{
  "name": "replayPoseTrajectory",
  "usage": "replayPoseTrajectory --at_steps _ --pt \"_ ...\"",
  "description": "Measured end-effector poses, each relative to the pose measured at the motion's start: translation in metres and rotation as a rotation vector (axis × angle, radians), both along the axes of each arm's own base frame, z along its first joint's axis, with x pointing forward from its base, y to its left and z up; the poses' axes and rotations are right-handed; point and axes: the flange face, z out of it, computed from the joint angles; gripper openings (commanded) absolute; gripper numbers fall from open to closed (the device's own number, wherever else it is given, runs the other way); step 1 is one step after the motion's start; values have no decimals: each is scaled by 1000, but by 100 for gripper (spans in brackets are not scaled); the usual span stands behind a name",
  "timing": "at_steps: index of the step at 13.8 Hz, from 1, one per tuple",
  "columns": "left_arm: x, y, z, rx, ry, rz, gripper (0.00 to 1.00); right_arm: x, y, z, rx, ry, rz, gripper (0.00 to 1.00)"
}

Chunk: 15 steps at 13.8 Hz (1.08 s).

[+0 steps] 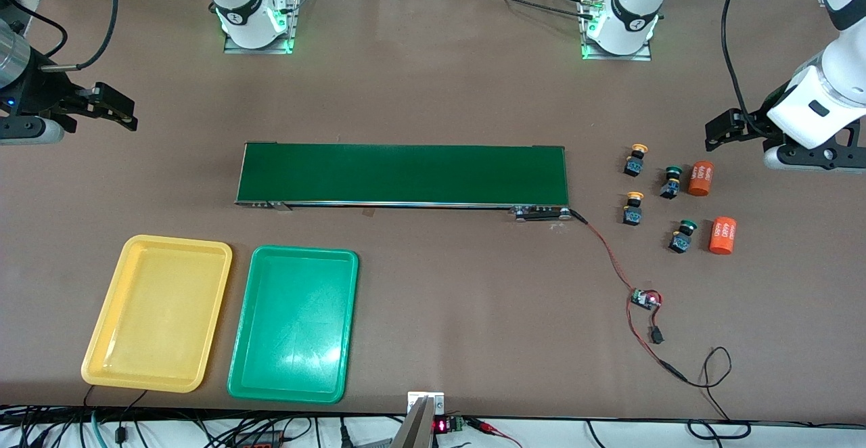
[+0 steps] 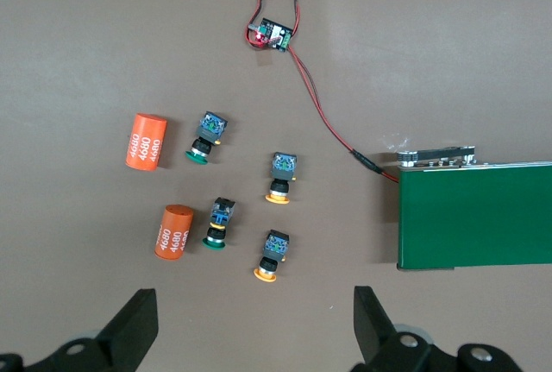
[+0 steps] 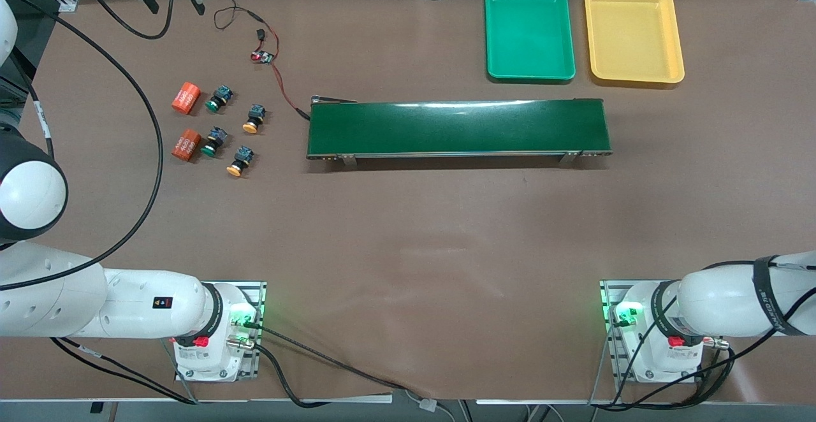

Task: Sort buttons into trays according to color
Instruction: 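Reach the left gripper down and grasp a black push button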

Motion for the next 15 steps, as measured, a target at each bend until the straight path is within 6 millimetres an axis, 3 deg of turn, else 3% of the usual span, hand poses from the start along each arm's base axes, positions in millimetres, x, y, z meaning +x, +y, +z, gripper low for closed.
replayPoseTrajectory --at_steps 9,12,15 --pt "-4 -2 -12 3 82 -5 100 11 3 -9 10 -23 4 100" --pt "-1 -8 -40 7 172 -16 100 15 3 -14 10 -20 4 100" --pt "15 -9 -88 9 244 -30 100 16 3 -18 9 -13 3 100"
